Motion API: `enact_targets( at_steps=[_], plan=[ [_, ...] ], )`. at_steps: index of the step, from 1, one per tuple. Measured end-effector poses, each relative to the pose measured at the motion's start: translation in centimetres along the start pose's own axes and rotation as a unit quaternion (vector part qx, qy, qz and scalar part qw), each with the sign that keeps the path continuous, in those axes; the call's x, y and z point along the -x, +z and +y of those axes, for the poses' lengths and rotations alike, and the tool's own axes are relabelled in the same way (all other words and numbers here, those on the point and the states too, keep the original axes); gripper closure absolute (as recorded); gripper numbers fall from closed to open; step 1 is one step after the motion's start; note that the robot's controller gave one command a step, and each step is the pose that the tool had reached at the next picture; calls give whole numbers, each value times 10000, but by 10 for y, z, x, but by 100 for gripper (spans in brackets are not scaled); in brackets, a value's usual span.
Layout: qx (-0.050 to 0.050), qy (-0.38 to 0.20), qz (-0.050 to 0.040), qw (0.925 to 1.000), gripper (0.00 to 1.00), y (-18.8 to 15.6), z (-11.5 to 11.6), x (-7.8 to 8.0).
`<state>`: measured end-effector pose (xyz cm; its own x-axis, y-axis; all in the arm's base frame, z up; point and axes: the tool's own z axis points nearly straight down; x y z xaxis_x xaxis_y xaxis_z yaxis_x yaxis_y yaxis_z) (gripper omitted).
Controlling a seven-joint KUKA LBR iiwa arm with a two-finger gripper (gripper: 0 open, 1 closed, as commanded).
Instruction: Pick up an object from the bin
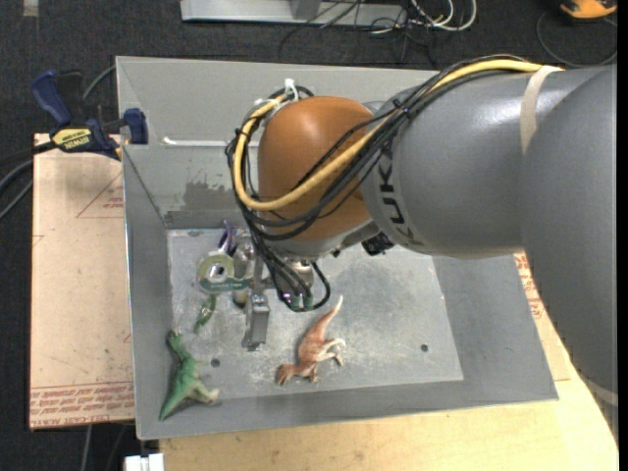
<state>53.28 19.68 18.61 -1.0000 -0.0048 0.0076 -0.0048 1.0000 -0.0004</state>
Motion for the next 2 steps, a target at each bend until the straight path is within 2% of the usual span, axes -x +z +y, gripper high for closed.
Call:
enact_targets(
  at_steps=[1, 2],
  plan=[
    [7, 26, -36, 10000, 0, -5, -1, 2],
    [11, -514, -45, 9987, 0, 100, -33, 73]
  ],
)
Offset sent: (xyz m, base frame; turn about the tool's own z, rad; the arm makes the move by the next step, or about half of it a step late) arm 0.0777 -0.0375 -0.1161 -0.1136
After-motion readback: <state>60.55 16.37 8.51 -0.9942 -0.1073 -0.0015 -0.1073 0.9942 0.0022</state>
